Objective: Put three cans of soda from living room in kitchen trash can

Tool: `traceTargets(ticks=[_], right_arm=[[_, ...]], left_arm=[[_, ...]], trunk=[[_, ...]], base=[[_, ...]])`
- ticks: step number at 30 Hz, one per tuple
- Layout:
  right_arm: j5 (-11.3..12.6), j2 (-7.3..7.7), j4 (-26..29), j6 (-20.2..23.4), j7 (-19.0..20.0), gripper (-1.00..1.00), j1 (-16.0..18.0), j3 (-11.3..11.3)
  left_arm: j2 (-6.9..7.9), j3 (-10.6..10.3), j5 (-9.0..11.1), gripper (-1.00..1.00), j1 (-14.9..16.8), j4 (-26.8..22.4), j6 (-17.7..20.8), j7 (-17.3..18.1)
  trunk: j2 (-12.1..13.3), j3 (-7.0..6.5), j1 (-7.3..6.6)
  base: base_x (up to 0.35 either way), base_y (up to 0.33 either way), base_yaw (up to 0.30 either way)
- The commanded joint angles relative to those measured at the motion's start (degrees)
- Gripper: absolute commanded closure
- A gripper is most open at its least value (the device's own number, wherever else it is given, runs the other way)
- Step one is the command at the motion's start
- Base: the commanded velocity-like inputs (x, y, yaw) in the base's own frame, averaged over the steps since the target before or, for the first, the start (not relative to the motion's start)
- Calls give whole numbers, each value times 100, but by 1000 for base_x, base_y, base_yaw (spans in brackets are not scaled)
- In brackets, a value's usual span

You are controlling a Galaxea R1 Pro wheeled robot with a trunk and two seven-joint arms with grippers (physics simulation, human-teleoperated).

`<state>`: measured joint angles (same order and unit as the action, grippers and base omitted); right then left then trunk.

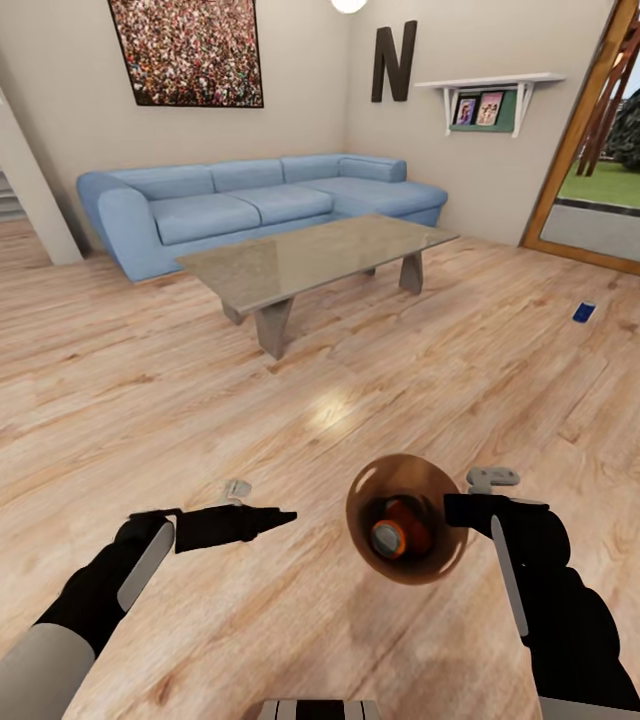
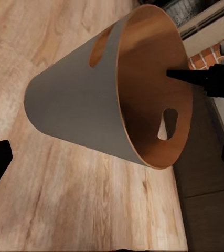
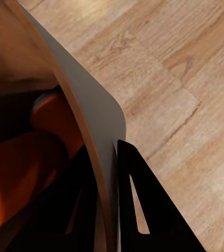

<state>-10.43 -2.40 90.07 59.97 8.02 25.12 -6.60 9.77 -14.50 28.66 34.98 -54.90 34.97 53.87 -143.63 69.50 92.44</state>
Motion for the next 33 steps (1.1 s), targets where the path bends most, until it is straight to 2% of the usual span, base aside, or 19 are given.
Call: traceTargets(ticks=[1, 3, 21, 27, 33], right_arm=[[69, -3, 2, 3, 24, 100, 2, 0], [68, -1, 2, 3, 24, 100, 1, 1], [68, -7, 2, 3, 24, 100, 1, 3], [67, -6, 2, 3, 24, 100, 2, 8], [67, -5, 2, 3, 24, 100, 2, 8]], left_arm=[[-46, 0, -17, -100, 0, 12, -56, 2], [-136, -4, -66, -100, 0, 29, -113, 5], [-108, -9, -80, -100, 5, 24, -70, 44], [-87, -9, -88, -100, 6, -1, -102, 35], [18, -9, -101, -100, 2, -9, -158, 26]], trunk=[[0, -10, 0], [0, -29, 0], [0, -189, 0], [0, -237, 0], [0, -285, 0]], base=[[0, 0, 0], [0, 0, 0], [0, 0, 0], [0, 0, 0], [0, 0, 0]])
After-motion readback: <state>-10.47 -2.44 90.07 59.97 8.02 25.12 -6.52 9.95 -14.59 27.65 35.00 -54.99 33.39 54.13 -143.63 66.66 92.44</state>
